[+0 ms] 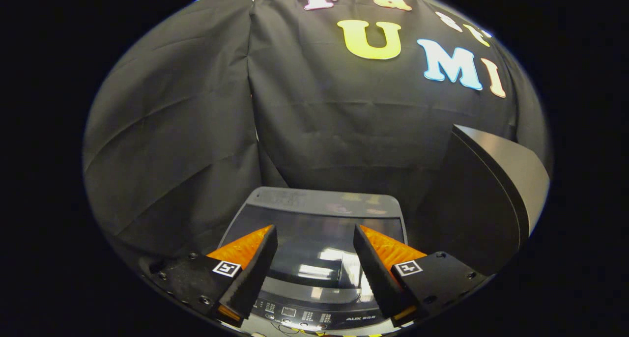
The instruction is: Put the clothes into the washing machine and then close the washing machine lid.
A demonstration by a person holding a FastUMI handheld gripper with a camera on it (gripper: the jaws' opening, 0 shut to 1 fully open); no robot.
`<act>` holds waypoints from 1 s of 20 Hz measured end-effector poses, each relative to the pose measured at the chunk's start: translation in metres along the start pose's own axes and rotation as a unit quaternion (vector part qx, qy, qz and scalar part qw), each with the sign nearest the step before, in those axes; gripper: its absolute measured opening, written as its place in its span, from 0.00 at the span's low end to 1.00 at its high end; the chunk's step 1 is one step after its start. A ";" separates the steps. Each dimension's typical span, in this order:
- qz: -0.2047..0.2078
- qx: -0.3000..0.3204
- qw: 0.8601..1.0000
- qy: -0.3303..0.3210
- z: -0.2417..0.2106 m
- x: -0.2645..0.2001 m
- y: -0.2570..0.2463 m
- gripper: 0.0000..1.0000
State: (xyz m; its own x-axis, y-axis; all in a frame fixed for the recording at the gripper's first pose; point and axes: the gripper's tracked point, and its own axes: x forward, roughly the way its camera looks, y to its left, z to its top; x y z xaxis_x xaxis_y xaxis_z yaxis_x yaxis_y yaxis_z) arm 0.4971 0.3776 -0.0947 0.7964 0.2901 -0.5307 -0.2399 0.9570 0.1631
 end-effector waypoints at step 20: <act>-0.117 0.029 0.963 -0.241 0.009 -0.302 -0.175 0.97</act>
State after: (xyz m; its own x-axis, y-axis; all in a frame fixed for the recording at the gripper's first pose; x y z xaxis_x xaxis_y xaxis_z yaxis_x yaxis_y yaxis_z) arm 0.3029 0.1229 0.0445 0.9934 0.0184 -0.1137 -0.0023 0.9902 0.1395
